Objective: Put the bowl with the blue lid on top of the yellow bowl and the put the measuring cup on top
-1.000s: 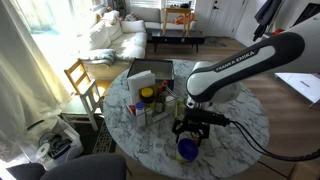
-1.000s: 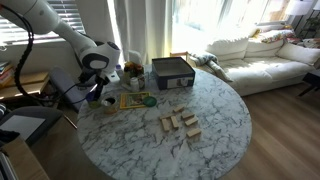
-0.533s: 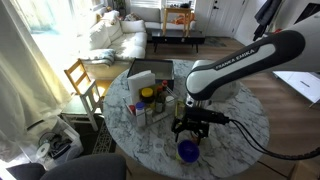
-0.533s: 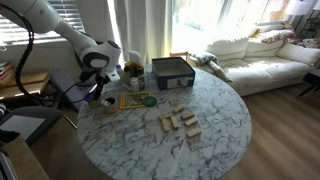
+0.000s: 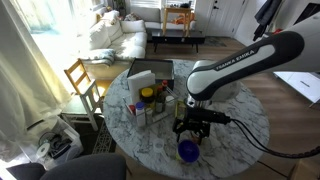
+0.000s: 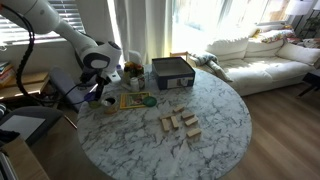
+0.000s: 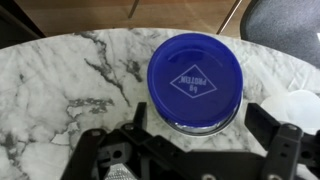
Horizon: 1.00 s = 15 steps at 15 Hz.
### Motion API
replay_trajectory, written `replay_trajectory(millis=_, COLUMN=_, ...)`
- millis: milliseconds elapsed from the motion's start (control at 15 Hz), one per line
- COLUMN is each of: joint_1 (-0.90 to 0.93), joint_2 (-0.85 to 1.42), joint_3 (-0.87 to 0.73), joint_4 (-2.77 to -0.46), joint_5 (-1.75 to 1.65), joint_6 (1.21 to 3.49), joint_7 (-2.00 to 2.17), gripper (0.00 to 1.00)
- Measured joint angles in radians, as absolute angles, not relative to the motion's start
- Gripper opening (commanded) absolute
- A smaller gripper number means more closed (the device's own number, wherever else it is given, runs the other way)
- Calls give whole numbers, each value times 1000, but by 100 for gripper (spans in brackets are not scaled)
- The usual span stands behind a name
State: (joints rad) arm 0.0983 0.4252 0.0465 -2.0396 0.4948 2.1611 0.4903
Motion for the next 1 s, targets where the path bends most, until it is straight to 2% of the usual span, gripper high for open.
replay_trajectory(millis=1000, joint_1=87, joint_2=466, joint_3=53, joint_4=-2029, joint_5=538, joint_6=2161, joint_7=472, gripper=100)
